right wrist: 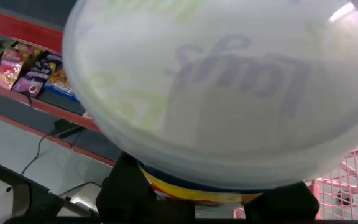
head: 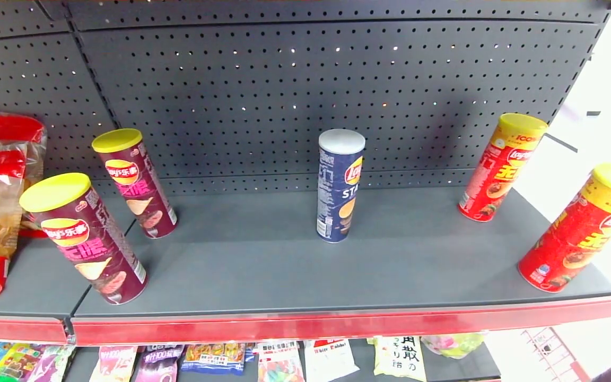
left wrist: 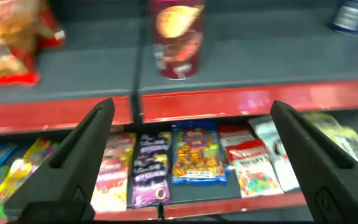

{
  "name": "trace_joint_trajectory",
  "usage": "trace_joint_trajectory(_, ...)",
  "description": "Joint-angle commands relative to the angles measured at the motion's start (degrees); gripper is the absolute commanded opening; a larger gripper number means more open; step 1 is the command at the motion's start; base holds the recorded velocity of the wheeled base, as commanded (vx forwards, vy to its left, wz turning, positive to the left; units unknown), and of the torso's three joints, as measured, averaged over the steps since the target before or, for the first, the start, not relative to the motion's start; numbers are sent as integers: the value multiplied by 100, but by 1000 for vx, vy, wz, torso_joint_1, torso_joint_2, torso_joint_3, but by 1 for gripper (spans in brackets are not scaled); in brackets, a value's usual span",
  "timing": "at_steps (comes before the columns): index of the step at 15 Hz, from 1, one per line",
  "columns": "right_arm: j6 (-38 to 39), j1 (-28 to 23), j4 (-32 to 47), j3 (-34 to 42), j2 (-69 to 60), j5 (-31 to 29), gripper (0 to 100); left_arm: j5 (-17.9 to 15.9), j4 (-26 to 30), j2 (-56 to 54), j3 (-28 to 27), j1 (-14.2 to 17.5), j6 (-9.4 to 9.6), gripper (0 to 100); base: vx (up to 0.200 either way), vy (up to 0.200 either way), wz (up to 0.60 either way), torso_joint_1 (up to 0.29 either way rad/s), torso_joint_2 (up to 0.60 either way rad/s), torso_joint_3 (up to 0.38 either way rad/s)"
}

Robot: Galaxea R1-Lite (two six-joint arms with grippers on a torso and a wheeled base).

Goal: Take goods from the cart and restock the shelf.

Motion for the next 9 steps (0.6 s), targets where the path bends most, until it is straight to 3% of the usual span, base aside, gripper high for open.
trace_joint_trajectory(1,-2,-81,49,536,-1025,-163,0,-160,-22,22,-4,2,67,100,0,0,0,0,0,0)
trace_joint_trajectory(3,24,-151,41,563,-1069,-480,0,-239,-22,13,-4,2,137,100,0,0,0,0,0,0)
trace_joint_trajectory(9,24,-292,49,809,-1297,-691,0,-239,-14,48,-4,-7,129,100,0,0,0,0,0,0)
